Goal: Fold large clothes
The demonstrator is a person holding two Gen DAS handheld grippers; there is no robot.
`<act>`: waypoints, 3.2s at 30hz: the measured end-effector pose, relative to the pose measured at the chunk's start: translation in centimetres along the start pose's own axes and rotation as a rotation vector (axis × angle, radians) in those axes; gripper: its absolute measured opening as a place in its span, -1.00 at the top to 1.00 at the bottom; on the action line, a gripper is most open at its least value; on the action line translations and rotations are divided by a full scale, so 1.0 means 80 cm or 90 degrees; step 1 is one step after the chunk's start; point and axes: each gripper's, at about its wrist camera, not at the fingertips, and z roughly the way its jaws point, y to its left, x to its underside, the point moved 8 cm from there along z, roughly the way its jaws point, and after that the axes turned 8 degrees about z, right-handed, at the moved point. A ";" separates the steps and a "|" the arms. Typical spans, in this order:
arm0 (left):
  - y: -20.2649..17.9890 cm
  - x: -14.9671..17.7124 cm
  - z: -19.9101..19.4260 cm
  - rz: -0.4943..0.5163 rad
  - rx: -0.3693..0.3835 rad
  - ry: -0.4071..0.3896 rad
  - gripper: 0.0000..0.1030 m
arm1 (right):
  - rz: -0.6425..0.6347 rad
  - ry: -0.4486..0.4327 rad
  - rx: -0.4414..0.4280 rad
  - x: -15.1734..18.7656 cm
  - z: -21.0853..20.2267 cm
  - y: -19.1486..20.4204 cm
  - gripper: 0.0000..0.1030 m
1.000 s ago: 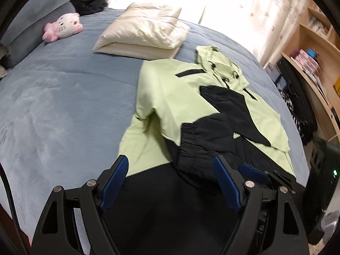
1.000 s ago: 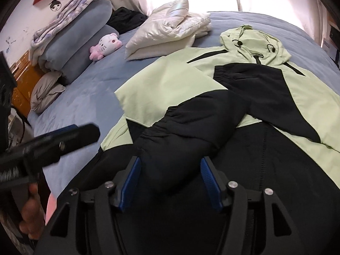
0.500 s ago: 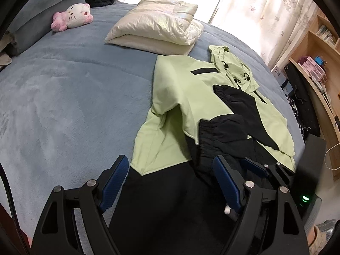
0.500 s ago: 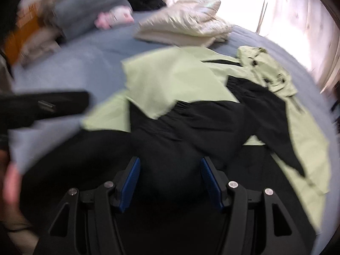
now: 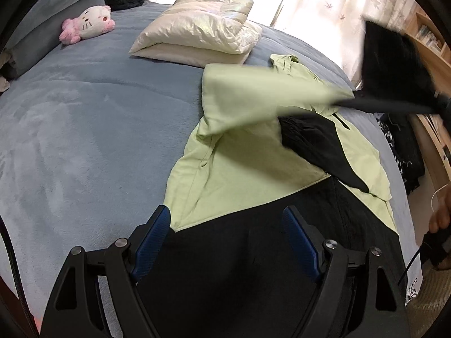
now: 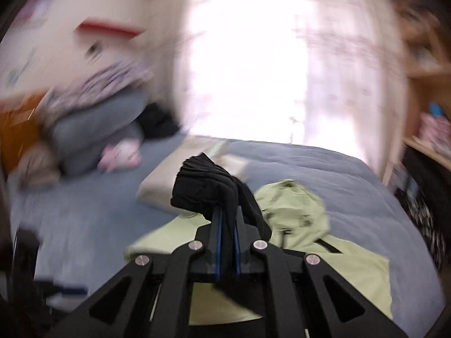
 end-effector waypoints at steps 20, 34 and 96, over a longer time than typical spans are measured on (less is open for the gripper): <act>0.035 -0.144 0.157 -0.004 0.015 0.092 -0.56 | 0.366 0.330 0.148 0.168 0.142 -0.293 -0.24; 0.057 -0.199 0.228 0.002 -0.071 0.050 0.90 | 0.283 0.332 0.129 0.167 0.216 -0.314 0.52; 0.045 -0.078 -0.056 0.204 -0.129 -0.110 -0.58 | 0.247 0.303 0.309 0.155 0.053 -0.129 0.07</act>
